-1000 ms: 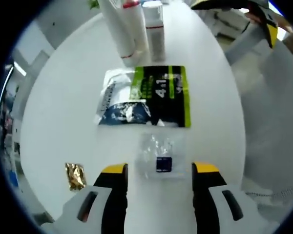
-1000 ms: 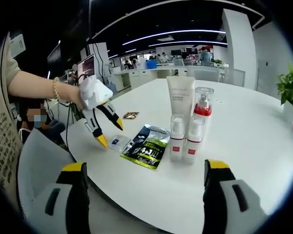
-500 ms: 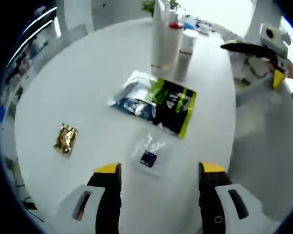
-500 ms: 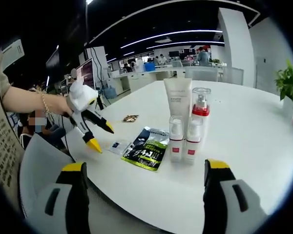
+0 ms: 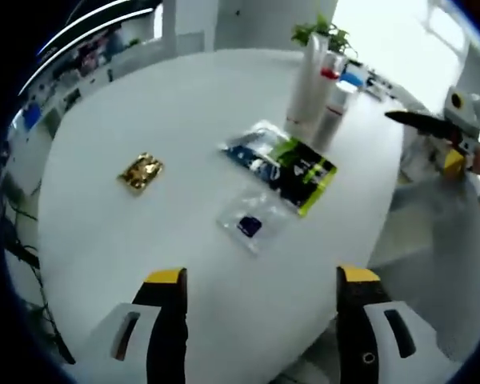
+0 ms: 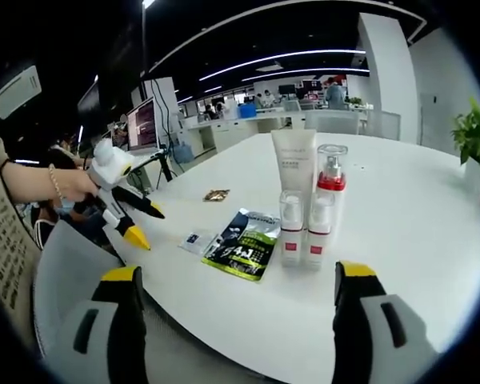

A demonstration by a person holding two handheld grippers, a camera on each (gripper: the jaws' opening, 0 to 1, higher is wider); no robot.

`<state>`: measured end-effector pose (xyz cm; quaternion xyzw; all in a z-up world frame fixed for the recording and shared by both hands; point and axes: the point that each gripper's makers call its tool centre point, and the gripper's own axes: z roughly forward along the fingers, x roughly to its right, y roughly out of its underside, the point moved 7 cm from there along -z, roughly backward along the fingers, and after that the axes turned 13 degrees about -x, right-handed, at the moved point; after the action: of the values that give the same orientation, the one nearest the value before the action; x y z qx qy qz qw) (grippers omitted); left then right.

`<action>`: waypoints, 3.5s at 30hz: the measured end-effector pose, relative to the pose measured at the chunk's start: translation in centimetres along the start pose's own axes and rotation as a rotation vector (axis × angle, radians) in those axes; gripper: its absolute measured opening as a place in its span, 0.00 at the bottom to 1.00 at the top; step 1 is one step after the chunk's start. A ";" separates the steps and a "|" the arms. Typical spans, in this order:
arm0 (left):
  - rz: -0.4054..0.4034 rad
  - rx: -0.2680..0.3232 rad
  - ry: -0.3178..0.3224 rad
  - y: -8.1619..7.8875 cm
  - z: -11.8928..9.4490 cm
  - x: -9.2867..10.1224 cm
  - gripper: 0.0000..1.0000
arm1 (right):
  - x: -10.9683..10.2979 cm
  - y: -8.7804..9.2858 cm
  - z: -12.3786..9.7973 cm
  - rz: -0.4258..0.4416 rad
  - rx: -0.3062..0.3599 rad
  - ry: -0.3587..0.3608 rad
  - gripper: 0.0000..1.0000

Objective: Arrange the skincare products in the storage area until every visible bottle or jar stands upright without overlapping.

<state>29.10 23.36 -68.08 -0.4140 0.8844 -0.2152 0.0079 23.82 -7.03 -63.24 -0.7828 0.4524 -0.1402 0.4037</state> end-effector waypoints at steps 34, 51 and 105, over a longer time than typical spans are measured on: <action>-0.249 0.297 -0.090 2.2 -4.2 2.3 0.97 | -0.1 0.0 0.0 -0.028 0.001 0.007 0.99; -0.316 0.276 -0.096 1.6 -3.8 1.2 0.97 | -0.2 0.0 0.0 -0.031 -0.007 0.003 0.99; 0.296 -0.160 -0.123 -11.9 4.2 -13.5 0.87 | 0.7 0.5 0.7 0.013 -0.068 0.027 0.96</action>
<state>47.47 25.00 -69.48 -0.2911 0.9478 -0.1146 0.0608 24.33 -7.37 -64.13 -0.7912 0.4672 -0.1328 0.3716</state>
